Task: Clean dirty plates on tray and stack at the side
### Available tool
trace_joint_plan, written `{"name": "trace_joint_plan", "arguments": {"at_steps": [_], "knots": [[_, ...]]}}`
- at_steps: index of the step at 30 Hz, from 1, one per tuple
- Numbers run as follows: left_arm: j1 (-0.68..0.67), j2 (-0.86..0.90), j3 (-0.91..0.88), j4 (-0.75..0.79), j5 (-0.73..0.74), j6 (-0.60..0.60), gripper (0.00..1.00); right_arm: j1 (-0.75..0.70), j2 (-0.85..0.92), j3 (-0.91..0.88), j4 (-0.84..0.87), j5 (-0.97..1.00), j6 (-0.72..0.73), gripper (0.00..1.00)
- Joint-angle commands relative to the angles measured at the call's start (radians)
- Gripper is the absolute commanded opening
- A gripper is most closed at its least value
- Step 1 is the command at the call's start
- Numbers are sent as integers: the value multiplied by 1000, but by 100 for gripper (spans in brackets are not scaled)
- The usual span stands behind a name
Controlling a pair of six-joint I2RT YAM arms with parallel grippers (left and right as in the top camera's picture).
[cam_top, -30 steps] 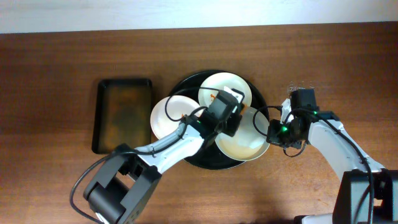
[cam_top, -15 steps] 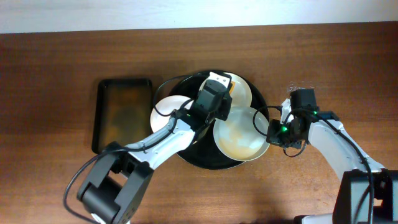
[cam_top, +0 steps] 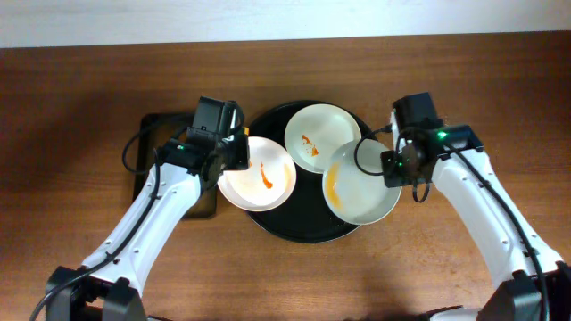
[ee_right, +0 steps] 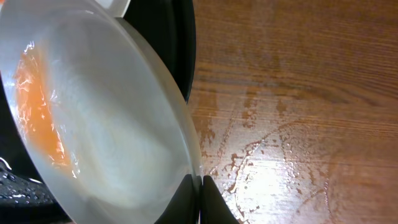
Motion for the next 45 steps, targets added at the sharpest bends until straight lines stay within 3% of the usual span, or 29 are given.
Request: {"name": "trace_joint_plan", "arguments": {"at_steps": [1, 6, 11, 23, 27, 33, 39, 42, 45], "knots": [[7, -26, 5, 2, 23, -13, 0, 63, -21, 26, -5, 194, 83, 4], [8, -26, 5, 2, 22, -13, 0, 280, -21, 114, -43, 540, 87, 4], [7, -26, 5, 3, 22, -13, 0, 402, -21, 131, -43, 690, 88, 4], [7, -26, 5, 2, 22, -13, 0, 445, -23, 145, -37, 833, 179, 4], [7, -26, 5, 2, 22, -13, 0, 405, -26, 146, -43, 820, 298, 4], [7, -26, 5, 2, 23, -13, 0, 85, -54, 154, -41, 514, 375, 4], [7, -26, 5, 2, 22, -13, 0, -438, -60, 154, -8, -55, 374, 4], [7, -26, 5, 0, 22, -13, 0, -638, -19, 152, 3, -215, 355, 4], [7, -26, 5, -1, 23, -13, 0, -739, 65, 152, 55, -266, 341, 4]]}}
